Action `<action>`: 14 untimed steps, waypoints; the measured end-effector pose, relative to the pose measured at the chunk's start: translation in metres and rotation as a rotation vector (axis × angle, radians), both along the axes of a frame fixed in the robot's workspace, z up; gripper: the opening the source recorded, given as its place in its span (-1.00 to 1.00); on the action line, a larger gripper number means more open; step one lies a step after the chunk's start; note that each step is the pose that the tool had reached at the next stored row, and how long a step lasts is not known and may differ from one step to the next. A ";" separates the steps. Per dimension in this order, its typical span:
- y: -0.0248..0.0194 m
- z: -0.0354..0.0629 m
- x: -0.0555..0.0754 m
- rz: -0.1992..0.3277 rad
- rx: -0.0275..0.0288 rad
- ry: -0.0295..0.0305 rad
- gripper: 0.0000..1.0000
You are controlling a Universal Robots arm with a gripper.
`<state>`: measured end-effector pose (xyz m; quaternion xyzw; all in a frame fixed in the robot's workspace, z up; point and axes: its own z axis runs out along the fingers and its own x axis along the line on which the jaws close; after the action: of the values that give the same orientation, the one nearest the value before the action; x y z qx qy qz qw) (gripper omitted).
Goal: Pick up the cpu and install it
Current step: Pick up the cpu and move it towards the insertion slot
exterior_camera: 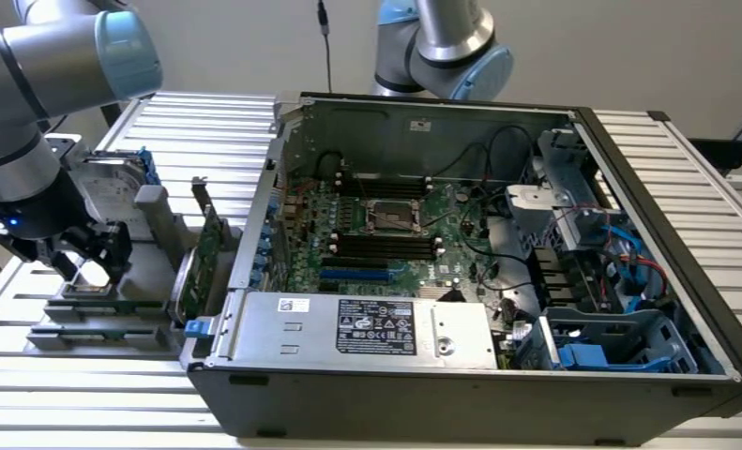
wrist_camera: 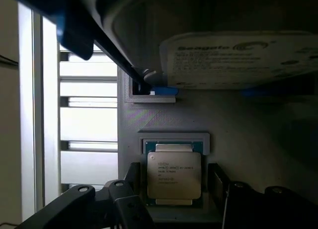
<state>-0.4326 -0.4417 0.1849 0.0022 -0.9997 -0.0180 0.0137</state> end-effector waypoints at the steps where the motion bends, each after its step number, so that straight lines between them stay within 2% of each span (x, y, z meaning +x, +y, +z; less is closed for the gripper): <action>1: 0.0001 0.0000 0.000 0.001 0.0000 0.0000 0.31; 6: 0.0003 0.0001 0.000 0.004 -0.0001 0.0001 0.27; 7: 0.0003 0.0001 0.000 0.005 -0.0001 0.0001 0.13; 14: 0.0003 -0.0002 0.000 0.011 -0.0002 0.0003 0.13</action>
<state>-0.4326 -0.4414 0.1847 0.0077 -0.9997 -0.0178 0.0140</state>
